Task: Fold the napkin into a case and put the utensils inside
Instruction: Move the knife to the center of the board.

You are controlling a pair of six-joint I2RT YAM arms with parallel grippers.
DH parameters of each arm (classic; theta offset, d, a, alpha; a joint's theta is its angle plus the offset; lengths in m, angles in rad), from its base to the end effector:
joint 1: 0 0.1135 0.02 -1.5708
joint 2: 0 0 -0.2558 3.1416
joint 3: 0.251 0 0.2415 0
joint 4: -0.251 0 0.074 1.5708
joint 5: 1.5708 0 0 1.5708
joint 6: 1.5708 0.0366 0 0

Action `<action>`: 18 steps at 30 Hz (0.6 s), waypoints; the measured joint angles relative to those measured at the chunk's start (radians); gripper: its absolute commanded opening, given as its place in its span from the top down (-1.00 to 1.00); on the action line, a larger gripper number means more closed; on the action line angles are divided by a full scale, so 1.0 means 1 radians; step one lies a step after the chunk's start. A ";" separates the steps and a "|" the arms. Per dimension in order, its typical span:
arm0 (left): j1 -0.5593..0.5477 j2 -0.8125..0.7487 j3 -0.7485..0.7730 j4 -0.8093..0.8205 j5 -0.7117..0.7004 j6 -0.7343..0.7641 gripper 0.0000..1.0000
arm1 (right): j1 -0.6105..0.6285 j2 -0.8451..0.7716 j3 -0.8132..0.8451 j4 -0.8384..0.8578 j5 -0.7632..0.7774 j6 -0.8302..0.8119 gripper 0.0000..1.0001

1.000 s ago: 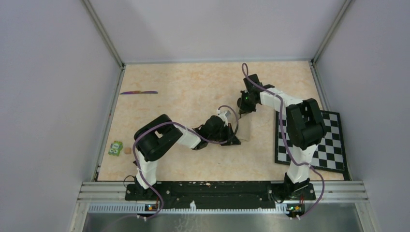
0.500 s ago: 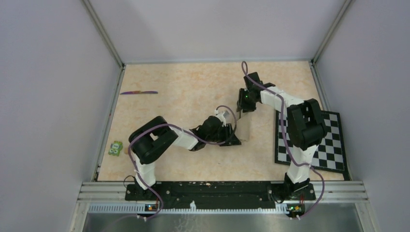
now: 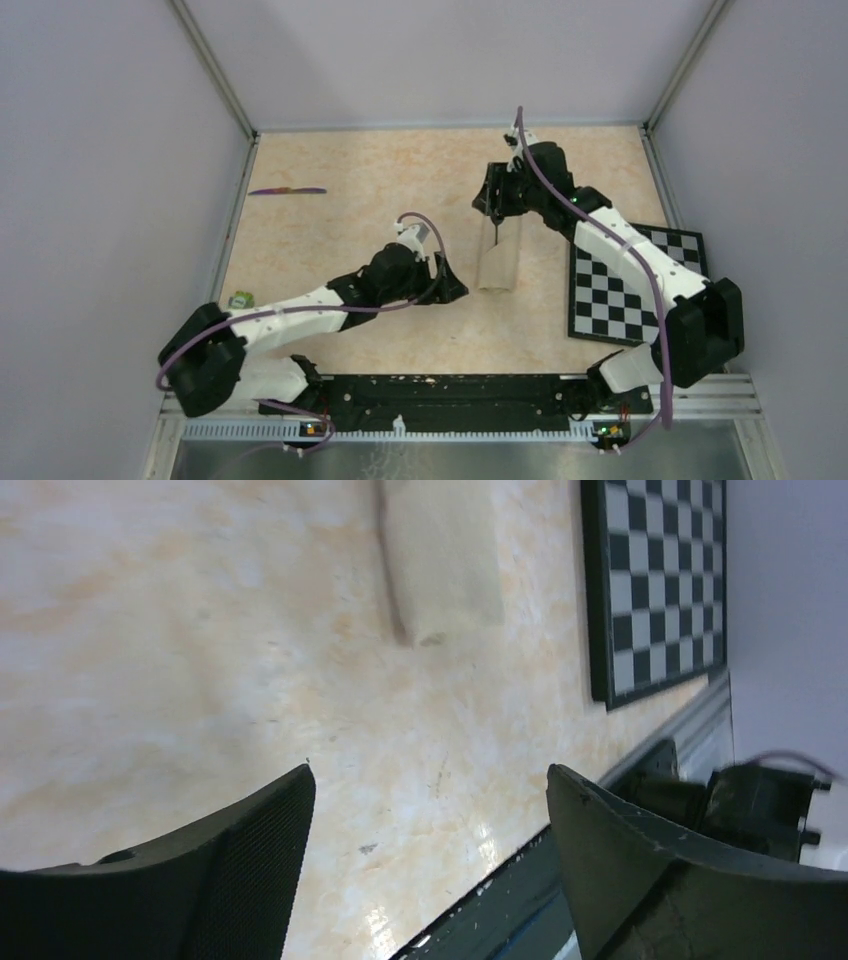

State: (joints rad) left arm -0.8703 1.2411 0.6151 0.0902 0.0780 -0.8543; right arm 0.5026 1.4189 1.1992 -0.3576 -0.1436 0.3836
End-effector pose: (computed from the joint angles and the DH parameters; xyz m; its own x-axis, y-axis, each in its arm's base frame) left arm 0.1634 -0.1982 0.2107 -0.8235 -0.1896 -0.5347 0.2808 0.6827 -0.6746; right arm 0.2736 0.1563 0.3138 -0.6613 0.0592 -0.7478 -0.3605 0.8491 0.3860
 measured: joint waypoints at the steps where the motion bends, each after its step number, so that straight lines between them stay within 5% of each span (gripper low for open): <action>1: 0.010 -0.047 0.003 -0.047 -0.042 0.001 -0.93 | 0.014 -0.010 -0.018 0.009 -0.012 -0.002 -0.04; 9: 0.321 -0.212 0.134 -0.452 -0.431 -0.124 -0.97 | 0.045 -0.002 -0.113 0.016 -0.047 -0.029 -0.03; 18: 0.623 0.240 0.590 -0.752 -0.600 -0.244 -0.97 | 0.045 -0.008 -0.153 0.051 -0.064 -0.036 -0.03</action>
State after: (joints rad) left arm -0.2478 1.4815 1.2049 -0.6621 -0.5217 -1.0981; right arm 0.5472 1.4109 1.0466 -0.3069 -0.2081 0.3477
